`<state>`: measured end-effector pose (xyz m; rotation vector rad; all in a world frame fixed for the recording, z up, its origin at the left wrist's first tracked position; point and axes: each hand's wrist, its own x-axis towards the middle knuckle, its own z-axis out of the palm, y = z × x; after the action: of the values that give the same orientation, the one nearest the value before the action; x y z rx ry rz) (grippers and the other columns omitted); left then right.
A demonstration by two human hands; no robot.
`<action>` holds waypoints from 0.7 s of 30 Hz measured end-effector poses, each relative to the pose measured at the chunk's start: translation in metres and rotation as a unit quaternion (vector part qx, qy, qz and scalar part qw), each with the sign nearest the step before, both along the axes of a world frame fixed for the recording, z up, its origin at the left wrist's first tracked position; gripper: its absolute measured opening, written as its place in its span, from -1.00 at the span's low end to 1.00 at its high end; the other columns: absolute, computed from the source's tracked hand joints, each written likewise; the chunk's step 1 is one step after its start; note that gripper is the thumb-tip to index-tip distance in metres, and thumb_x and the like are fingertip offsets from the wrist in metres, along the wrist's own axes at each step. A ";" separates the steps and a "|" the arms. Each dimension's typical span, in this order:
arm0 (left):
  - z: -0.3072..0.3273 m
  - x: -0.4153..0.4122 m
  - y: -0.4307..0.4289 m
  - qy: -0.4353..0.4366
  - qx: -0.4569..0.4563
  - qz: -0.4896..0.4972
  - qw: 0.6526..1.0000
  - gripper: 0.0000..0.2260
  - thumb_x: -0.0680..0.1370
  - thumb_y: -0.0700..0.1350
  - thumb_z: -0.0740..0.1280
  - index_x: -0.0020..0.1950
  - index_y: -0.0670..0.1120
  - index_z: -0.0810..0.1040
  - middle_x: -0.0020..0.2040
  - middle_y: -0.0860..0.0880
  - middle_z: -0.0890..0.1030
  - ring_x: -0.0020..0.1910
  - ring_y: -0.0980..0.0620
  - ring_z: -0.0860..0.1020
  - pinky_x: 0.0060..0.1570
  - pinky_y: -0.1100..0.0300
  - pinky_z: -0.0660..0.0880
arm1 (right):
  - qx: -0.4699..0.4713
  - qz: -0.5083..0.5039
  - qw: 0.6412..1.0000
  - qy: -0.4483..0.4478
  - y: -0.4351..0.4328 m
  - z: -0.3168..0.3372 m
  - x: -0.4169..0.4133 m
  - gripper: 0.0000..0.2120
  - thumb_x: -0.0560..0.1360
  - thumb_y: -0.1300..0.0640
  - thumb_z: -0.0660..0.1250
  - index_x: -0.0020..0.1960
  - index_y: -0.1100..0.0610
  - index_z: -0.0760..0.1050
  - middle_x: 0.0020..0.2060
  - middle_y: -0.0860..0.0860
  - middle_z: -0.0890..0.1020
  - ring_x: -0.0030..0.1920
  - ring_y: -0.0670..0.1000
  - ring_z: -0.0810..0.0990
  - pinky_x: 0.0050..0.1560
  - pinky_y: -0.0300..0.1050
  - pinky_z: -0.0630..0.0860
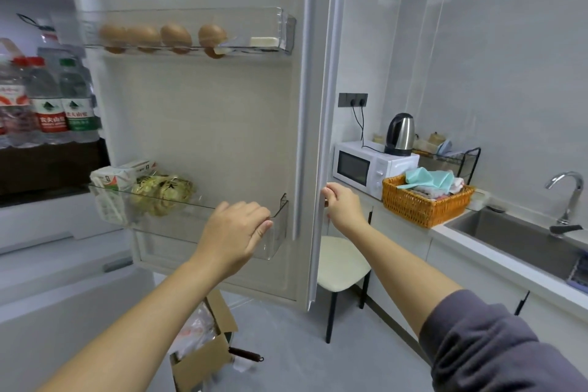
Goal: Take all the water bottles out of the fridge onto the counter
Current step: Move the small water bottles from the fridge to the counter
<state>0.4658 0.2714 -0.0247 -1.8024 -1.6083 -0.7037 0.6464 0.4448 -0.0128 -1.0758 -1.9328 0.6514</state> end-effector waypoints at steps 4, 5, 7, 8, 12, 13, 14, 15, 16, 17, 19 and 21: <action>-0.002 0.001 -0.002 -0.004 0.006 -0.005 1.000 -0.69 0.64 0.06 0.04 -0.07 0.03 0.54 -0.16 0.11 0.57 -0.22 0.01 0.51 -0.25 0.09 0.29 | 0.000 0.033 0.999 0.006 -0.006 0.001 0.004 -0.69 0.66 0.16 0.11 -0.10 0.38 0.43 -0.21 0.36 0.52 -0.27 0.12 0.39 -0.15 0.14 0.47; -0.002 0.001 -0.004 -0.005 0.005 -0.007 1.000 -0.70 0.64 0.06 0.04 -0.06 0.03 0.54 -0.15 0.11 0.57 -0.21 0.01 0.51 -0.24 0.09 0.28 | 0.002 0.035 0.999 0.008 -0.008 0.000 0.005 -0.69 0.66 0.16 0.11 -0.12 0.37 0.42 -0.24 0.34 0.51 -0.27 0.12 0.39 -0.15 0.13 0.47; -0.001 -0.001 -0.008 -0.009 0.000 -0.010 1.000 -0.70 0.64 0.07 0.04 -0.04 0.04 0.53 -0.13 0.12 0.58 -0.19 0.02 0.51 -0.22 0.10 0.28 | 0.010 0.034 0.999 0.013 -0.012 0.000 0.005 -0.70 0.66 0.18 0.11 -0.18 0.31 0.38 -0.34 0.22 0.45 -0.29 0.09 0.38 -0.17 0.11 0.46; -0.001 -0.001 -0.010 -0.012 -0.003 -0.011 1.000 -0.70 0.64 0.07 0.04 -0.04 0.04 0.54 -0.12 0.12 0.58 -0.19 0.02 0.51 -0.22 0.11 0.28 | 0.013 0.033 0.999 0.013 -0.015 -0.001 0.006 -0.71 0.65 0.18 0.11 -0.20 0.30 0.37 -0.36 0.15 0.42 -0.29 0.09 0.37 -0.18 0.09 0.45; -0.002 -0.001 -0.018 -0.019 -0.011 -0.014 1.000 -0.71 0.64 0.07 0.05 0.00 0.03 0.54 -0.10 0.12 0.58 -0.16 0.02 0.52 -0.19 0.09 0.35 | 0.023 0.038 0.999 0.016 -0.026 -0.001 0.007 -0.71 0.66 0.18 0.10 -0.18 0.28 0.40 -0.36 0.08 0.43 -0.28 0.09 0.39 -0.20 0.07 0.44; -0.002 -0.002 -0.021 -0.022 -0.013 -0.016 1.000 -0.71 0.64 0.06 0.05 0.01 0.03 0.54 -0.09 0.12 0.59 -0.15 0.02 0.52 -0.18 0.08 0.37 | 0.023 0.036 0.999 0.014 -0.029 -0.002 0.007 -0.72 0.66 0.17 0.10 -0.19 0.22 0.39 -0.37 0.04 0.43 -0.28 0.07 0.40 -0.22 0.04 0.42; -0.001 -0.002 -0.023 -0.025 -0.015 -0.019 0.999 -0.72 0.64 0.06 0.05 0.03 0.03 0.54 -0.08 0.12 0.59 -0.14 0.02 0.53 -0.16 0.07 0.38 | 0.023 0.033 0.999 0.010 -0.031 -0.003 0.008 -0.73 0.67 0.14 0.10 -0.19 0.17 0.39 -0.37 0.00 0.43 -0.28 0.05 0.41 -0.24 0.00 0.37; -0.001 -0.003 -0.024 -0.027 -0.018 -0.020 0.999 -0.72 0.64 0.06 0.06 0.04 0.03 0.54 -0.07 0.12 0.59 -0.12 0.02 0.53 -0.15 0.06 0.39 | 0.020 0.028 0.999 0.000 -0.033 -0.003 0.008 -0.74 0.67 0.11 0.10 -0.16 0.13 0.40 -0.35 -0.04 0.46 -0.27 0.04 0.45 -0.24 -0.03 0.36; -0.001 -0.003 -0.026 -0.029 -0.019 -0.020 0.999 -0.72 0.64 0.06 0.06 0.05 0.04 0.54 -0.06 0.12 0.59 -0.11 0.02 0.53 -0.12 0.06 0.39 | 0.018 0.021 1.000 -0.013 -0.035 -0.004 0.009 -0.74 0.67 0.07 0.09 -0.13 0.10 0.42 -0.32 -0.04 0.49 -0.23 0.05 0.49 -0.22 -0.04 0.39; -0.002 -0.003 -0.027 -0.031 -0.019 -0.017 0.999 -0.72 0.64 0.06 0.06 0.06 0.04 0.54 -0.05 0.13 0.59 -0.08 0.02 0.54 -0.10 0.06 0.38 | 0.015 0.014 0.999 -0.028 -0.037 -0.003 0.010 -0.74 0.67 0.04 0.08 -0.10 0.09 0.44 -0.28 -0.02 0.53 -0.18 0.08 0.54 -0.17 -0.01 0.43; -0.002 -0.002 -0.029 -0.036 -0.014 -0.008 0.999 -0.72 0.63 0.06 0.05 0.07 0.04 0.54 -0.04 0.13 0.59 -0.05 0.02 0.55 -0.02 0.05 0.35 | 0.019 -0.003 0.997 -0.076 -0.042 -0.001 0.013 -0.72 0.68 0.00 0.04 -0.01 0.06 0.48 -0.18 0.02 0.59 -0.08 0.12 0.56 -0.14 0.00 0.43; -0.003 0.000 -0.031 -0.042 -0.003 0.004 0.999 -0.70 0.62 0.08 0.06 0.05 0.04 0.56 -0.04 0.11 0.59 -0.04 -0.01 0.56 0.07 -0.01 0.35 | 0.027 -0.023 0.991 -0.130 -0.050 0.001 0.014 -0.69 0.68 -0.03 0.02 0.25 0.04 0.46 0.07 0.04 0.62 0.10 0.13 0.56 -0.06 -0.01 0.43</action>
<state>0.4663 0.2406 -0.0276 -1.7904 -1.6735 -0.7807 0.6608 0.3946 -0.0117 -1.2174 -2.1262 0.4471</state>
